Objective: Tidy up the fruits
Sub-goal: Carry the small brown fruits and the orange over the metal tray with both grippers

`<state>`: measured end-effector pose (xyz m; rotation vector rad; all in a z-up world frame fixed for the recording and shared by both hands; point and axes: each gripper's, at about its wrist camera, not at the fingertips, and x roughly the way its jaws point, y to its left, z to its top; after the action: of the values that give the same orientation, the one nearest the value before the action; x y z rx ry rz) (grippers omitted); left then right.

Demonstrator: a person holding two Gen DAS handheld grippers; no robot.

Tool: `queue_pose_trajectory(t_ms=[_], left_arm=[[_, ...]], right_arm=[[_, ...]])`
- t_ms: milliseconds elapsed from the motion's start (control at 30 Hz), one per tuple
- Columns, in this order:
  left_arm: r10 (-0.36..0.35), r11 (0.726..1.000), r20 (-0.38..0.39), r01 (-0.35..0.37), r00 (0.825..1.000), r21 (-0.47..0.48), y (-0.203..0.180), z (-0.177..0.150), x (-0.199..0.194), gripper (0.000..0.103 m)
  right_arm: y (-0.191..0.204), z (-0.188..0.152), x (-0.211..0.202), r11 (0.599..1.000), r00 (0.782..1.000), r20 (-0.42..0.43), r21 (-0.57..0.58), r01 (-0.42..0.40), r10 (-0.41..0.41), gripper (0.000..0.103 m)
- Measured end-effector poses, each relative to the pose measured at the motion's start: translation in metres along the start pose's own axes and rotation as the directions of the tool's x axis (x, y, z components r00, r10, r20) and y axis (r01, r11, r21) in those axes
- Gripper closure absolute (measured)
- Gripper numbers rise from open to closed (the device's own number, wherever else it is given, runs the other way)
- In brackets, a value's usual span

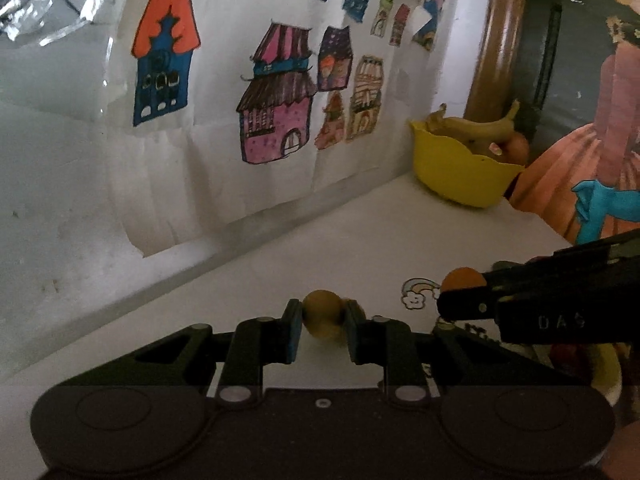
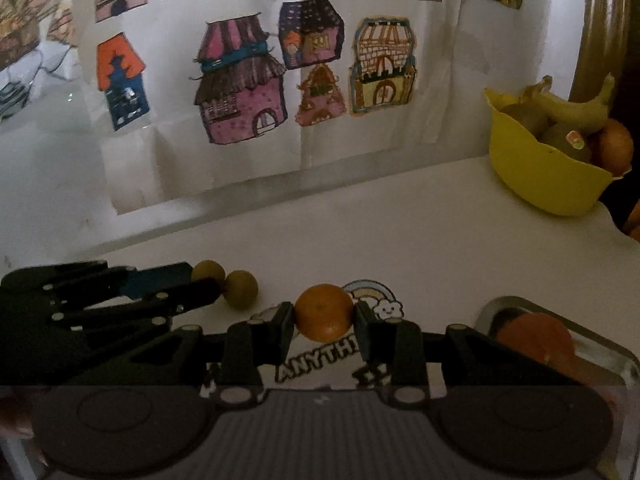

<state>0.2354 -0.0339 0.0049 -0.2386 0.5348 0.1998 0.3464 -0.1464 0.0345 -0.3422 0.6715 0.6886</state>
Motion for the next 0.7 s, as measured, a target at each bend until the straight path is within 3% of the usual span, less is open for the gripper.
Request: queue_pose_trajectory(t_ms=[433,700], left_arm=[[-0.046,0.999,0.009,0.046,0.999,0.027,-0.013,-0.006,-0.026,0.081],[-0.138,0.988,0.038,0.135,0.99,0.078,-0.039,0.001,-0.039,0.081]], right_arm=[[-0.003,-0.021,-0.038,0.997,0.998,0.037,0.045,0.056,-0.058,0.067],[-0.023,-0.044,-0.072,0.987,0.991,0.053,0.112,0.113,-0.119,0.066]])
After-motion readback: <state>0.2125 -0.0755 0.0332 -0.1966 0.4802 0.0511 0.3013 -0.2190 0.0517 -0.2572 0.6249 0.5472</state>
